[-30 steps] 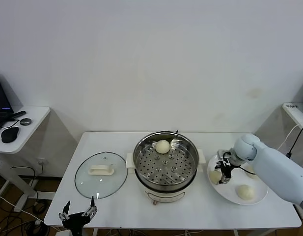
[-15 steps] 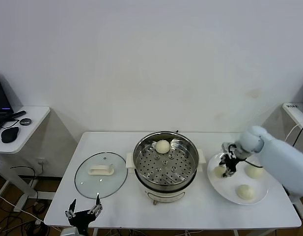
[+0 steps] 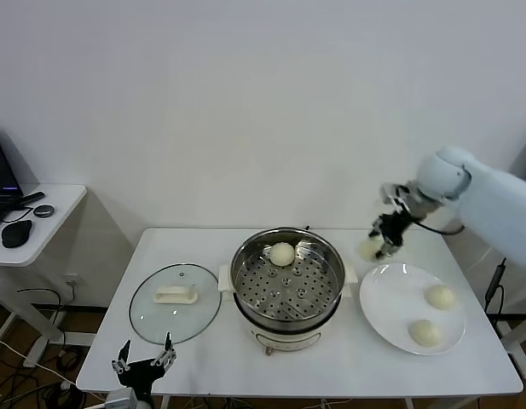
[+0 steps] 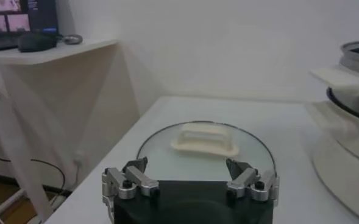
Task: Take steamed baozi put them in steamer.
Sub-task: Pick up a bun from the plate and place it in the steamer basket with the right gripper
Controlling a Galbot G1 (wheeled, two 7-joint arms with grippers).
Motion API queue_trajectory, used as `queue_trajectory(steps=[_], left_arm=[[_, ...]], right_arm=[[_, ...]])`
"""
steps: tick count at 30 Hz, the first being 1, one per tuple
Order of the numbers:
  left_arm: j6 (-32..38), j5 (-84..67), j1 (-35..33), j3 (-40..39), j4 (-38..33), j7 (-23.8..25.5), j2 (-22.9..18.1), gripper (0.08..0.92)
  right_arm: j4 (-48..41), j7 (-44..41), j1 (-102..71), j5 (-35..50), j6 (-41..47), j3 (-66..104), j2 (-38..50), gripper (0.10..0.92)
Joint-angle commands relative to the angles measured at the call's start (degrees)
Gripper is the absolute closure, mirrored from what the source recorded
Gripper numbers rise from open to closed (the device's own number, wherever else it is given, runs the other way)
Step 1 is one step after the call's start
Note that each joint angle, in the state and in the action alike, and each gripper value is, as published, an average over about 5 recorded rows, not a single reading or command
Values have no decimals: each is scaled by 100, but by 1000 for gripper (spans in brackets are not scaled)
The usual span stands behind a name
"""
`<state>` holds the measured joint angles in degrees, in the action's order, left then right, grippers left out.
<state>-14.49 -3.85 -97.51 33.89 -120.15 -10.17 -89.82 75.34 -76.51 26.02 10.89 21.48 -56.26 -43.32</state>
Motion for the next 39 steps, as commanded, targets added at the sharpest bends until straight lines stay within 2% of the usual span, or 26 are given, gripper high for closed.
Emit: queue_trajectory(steps=[1, 7, 12, 18, 33, 36, 39], left_arm=[[26, -37, 48, 6, 102, -54, 27, 177], [28, -88, 84, 18, 64, -88, 48, 177], [6, -182, 125, 31, -14, -69, 33, 177], [-6, -287, 192, 55, 23, -67, 60, 177], [-40, -432, 304, 65, 46, -33, 70, 177], [-41, -438, 294, 64, 41, -36, 64, 177], [-41, -438, 283, 72, 20, -35, 56, 177]], right_arm=[[135, -92, 1522, 1319, 868, -1237, -1328, 508], [3, 20, 1083, 1360, 1410, -1301, -2317, 508], [-605, 225, 608, 1254, 1524, -1327, -3090, 508], [-1060, 431, 161, 1097, 1626, -1369, -3610, 513], [-1456, 949, -266, 601, 1858, -1443, -4063, 513], [-1319, 904, -225, 577, 1823, -1454, -3947, 490], [-1080, 852, -161, 574, 1785, -1421, -3723, 425]])
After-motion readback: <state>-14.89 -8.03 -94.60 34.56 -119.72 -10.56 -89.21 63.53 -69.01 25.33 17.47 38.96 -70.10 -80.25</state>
